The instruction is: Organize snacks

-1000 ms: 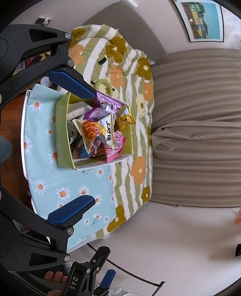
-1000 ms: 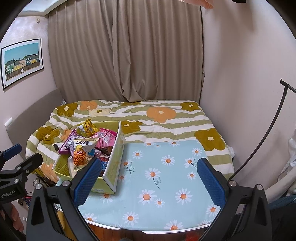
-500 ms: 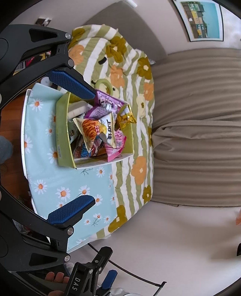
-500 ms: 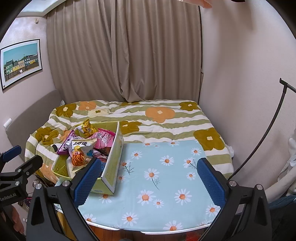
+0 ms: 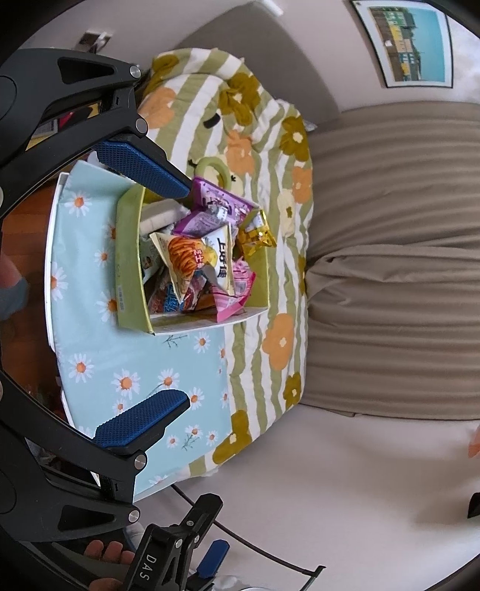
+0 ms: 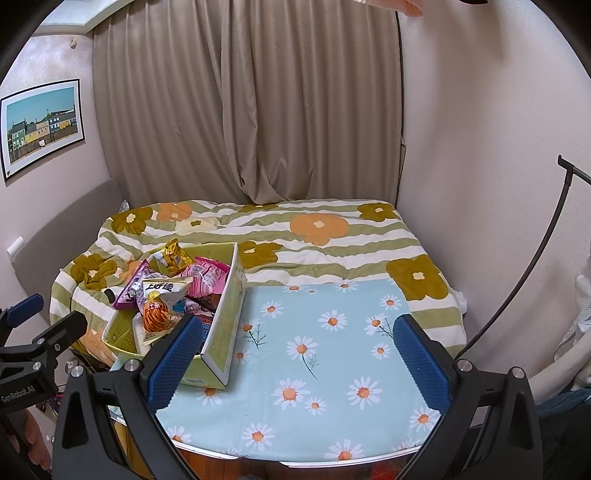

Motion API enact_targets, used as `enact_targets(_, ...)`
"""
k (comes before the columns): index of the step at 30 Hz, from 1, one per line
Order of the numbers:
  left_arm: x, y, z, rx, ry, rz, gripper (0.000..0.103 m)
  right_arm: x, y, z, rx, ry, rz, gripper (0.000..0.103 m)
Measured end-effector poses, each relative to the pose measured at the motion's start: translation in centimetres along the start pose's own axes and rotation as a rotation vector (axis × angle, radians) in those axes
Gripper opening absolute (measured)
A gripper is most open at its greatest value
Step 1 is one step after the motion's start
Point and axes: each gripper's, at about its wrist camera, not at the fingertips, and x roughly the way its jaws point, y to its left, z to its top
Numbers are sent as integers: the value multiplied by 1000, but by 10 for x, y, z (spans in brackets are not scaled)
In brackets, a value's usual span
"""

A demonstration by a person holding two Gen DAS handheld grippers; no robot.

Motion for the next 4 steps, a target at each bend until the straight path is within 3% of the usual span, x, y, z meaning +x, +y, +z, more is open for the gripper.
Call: enact_targets(4,-2,-1,0,14,-17,24,103,0,0,0,0,0,0,103)
